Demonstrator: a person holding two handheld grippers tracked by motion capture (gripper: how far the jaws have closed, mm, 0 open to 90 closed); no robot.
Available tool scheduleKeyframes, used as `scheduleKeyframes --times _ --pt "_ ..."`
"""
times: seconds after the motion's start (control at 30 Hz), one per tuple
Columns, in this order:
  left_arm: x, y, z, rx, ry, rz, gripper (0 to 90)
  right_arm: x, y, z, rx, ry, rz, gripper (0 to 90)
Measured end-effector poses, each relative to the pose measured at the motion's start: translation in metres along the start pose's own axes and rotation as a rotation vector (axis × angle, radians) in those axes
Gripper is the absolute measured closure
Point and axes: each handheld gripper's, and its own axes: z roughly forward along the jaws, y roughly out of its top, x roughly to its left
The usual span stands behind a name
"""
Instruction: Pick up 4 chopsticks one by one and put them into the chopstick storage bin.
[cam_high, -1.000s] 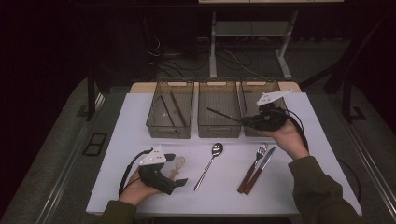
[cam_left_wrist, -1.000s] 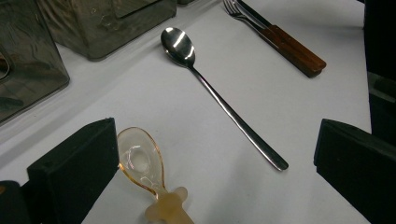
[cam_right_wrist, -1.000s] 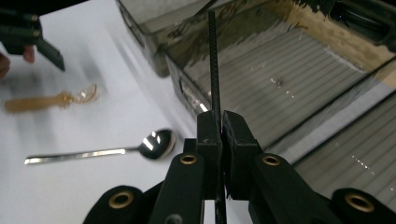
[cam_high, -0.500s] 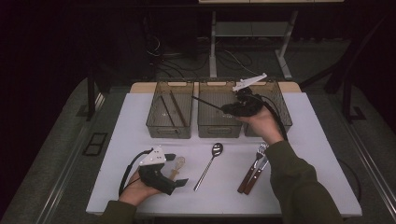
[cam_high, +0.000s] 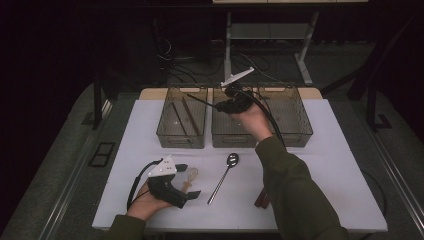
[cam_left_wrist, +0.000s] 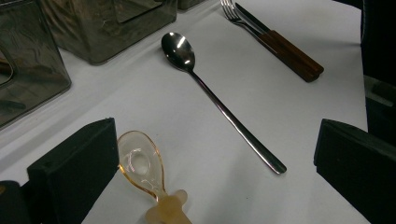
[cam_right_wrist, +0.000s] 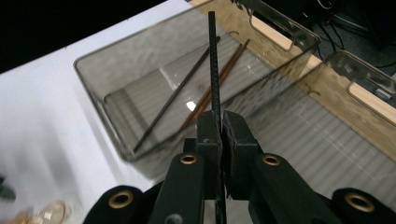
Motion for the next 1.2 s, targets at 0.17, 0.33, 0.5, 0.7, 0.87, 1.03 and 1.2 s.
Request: scheduleKeyframes --times 0.17,0.33,0.5,0.7,0.87,1.03,1.2 --pt "0.000 0.000 0.000 -0.004 -0.002 -0.004 0.0 0.004 0.011 0.019 0.010 -0.017 0.004 86.0" --pt "0.000 0.000 0.000 -0.006 -0.004 -0.002 0.0 0.005 0.020 0.039 0.025 -0.022 0.020 86.0" --pt "-0.001 0.000 -0.001 -0.002 -0.006 0.002 0.0 0.007 0.025 0.064 0.052 -0.029 0.033 86.0" --pt "0.000 0.001 -0.001 -0.009 -0.011 0.003 0.0 0.009 0.031 0.090 0.096 -0.047 0.048 86.0" --pt "0.000 0.001 0.000 -0.015 -0.013 0.002 0.0 0.014 0.036 0.106 0.100 -0.061 0.058 85.9" --pt "0.000 0.001 0.000 -0.018 -0.015 0.002 0.0 0.023 0.040 0.119 0.110 -0.057 0.058 85.8" --pt "0.000 0.002 -0.001 -0.017 -0.017 0.002 0.0 0.028 0.042 0.124 0.096 -0.071 0.045 79.7"
